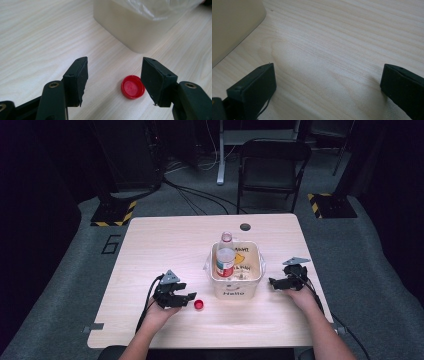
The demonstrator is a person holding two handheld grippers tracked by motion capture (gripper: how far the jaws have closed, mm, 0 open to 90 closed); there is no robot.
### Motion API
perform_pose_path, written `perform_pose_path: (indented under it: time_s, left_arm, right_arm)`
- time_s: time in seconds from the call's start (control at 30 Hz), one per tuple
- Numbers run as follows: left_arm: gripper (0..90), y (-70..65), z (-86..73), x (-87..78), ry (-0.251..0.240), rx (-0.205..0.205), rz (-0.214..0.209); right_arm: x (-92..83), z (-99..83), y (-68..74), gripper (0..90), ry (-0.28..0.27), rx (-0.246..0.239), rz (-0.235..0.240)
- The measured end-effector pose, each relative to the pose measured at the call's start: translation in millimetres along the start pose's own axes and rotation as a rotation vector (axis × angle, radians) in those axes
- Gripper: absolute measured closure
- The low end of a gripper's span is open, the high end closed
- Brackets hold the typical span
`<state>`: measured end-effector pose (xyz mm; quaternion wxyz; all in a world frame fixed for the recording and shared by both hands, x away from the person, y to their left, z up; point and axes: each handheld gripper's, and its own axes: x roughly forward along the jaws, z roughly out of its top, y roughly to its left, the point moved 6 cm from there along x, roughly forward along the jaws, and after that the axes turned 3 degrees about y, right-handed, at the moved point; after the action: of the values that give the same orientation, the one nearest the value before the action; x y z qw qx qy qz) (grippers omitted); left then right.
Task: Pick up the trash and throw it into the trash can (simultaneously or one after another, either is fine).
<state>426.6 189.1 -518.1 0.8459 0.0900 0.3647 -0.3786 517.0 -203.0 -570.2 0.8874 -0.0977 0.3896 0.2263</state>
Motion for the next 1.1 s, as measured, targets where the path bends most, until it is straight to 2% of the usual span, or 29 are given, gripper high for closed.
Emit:
perform_pose_path:
  time_s: [0.33,0.37,0.43,0.6,0.8,0.93,1.1]
  left_arm:
    - [40.2,-12.2,-10.1,18.1,0.026,0.014,-0.041]
    - [40.2,-11.5,-11.3,19.8,0.029,0.025,-0.039]
    - [40.2,-12.7,-13.8,22.2,0.032,0.009,-0.048]
    - [40.7,-13.4,-18.6,27.5,0.040,0.021,-0.047]
    - [40.6,-14.5,-22.5,32.6,0.044,0.006,-0.051]
    - [40.7,-17.0,-25.3,36.7,0.058,0.014,-0.053]
    - [41.5,-18.3,-25.6,38.4,0.049,0.021,-0.057]
  right_arm:
    - [-0.2,-0.2,0.3,0.0,0.004,0.004,0.001]
    - [-0.2,-0.2,0.4,0.0,0.005,0.004,0.001]
    - [-0.2,-0.2,0.4,0.0,0.004,0.004,0.001]
    - [-0.2,-0.2,0.4,0.0,0.004,0.004,0.001]
    - [-0.2,-0.2,0.4,0.0,0.004,0.004,0.001]
    - [-0.2,-0.2,0.4,0.0,0.004,0.004,0.001]
    - [-0.2,-0.2,0.4,0.0,0.004,0.004,0.001]
